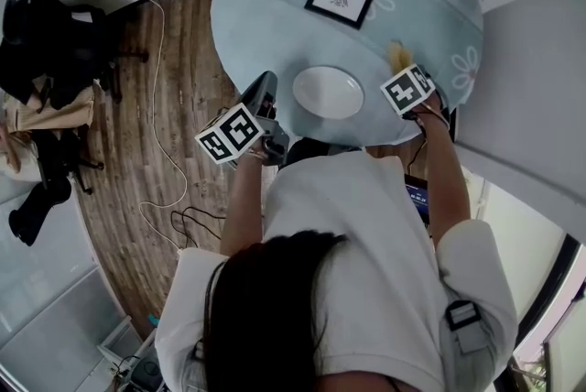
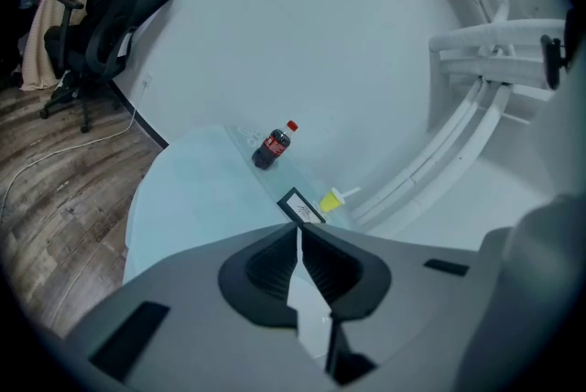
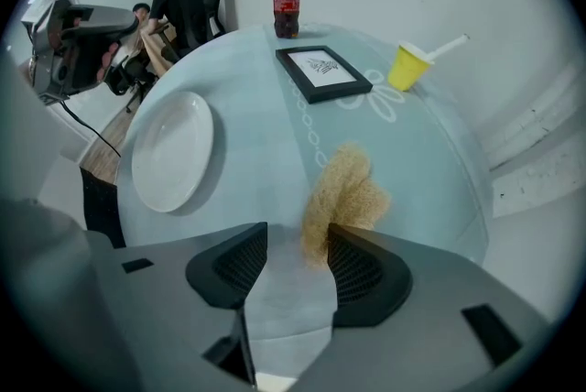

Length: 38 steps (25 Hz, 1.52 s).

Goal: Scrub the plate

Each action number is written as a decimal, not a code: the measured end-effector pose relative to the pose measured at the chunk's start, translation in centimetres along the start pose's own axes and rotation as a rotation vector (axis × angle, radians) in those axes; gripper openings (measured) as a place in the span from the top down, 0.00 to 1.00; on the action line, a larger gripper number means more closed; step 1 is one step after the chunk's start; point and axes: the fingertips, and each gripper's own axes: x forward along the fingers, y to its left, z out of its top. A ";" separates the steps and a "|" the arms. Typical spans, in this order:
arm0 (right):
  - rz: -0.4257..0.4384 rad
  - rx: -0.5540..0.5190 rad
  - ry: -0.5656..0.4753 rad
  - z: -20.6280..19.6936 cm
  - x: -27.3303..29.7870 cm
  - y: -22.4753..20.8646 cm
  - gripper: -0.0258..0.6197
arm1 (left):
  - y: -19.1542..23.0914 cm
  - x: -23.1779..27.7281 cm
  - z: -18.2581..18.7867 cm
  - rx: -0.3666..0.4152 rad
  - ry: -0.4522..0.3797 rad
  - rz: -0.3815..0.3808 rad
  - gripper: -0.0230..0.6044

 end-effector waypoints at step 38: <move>0.046 0.488 -0.947 0.8 -19.2 -1.1 0.82 | -9.5 1.4 -1.1 0.240 -0.071 -0.035 0.94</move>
